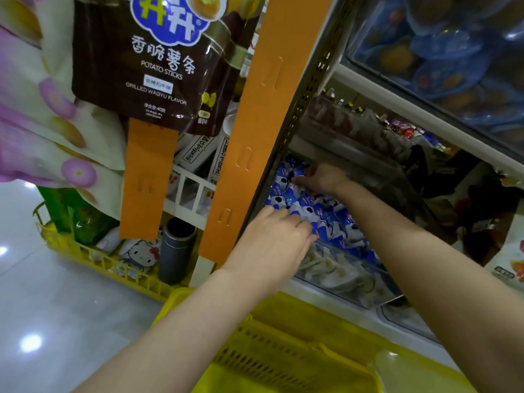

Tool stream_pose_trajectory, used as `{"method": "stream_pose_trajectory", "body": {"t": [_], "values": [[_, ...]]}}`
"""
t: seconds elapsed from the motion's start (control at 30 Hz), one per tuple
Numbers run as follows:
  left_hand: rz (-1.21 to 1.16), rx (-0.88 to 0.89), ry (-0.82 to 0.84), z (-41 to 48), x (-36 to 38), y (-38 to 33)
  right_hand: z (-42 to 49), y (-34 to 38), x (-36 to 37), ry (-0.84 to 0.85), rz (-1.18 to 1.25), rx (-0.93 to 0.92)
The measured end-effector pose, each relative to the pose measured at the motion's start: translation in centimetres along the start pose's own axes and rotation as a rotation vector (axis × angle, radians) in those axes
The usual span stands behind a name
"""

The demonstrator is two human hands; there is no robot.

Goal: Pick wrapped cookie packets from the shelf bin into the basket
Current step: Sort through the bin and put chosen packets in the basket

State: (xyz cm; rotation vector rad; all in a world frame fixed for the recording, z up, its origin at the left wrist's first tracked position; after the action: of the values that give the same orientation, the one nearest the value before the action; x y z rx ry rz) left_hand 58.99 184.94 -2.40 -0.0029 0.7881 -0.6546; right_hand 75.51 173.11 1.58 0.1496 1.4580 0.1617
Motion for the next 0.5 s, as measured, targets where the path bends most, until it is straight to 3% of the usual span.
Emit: {"method": "stream_pose_trajectory", "body": {"t": [0.17,0.37,0.5], "values": [[0.012,0.022,-0.014,0.1,0.0,0.0,0.2,-0.2,2.1,-0.124,0.172,-0.077],[0.058,0.022,-0.032,0.3,-0.2,-0.2,0.5,-1.3,1.4,0.004,0.170,-0.173],[0.065,0.017,-0.036,0.2,-0.2,-0.3,0.7,-2.9,0.7,-0.176,0.302,-0.143]]}}
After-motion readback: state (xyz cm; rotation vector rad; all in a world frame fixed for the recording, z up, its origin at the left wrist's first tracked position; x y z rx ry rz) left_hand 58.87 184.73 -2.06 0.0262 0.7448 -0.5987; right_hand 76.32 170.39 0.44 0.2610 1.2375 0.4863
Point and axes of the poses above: each hand's wrist, its own z-axis towards the middle knuckle, its own x-axis out of the palm, y = z × x, the point moved 1 cm from there along z, towards the middle knuckle, and after that the axes turned 14 degrees about -y, right-handed, at the moved point
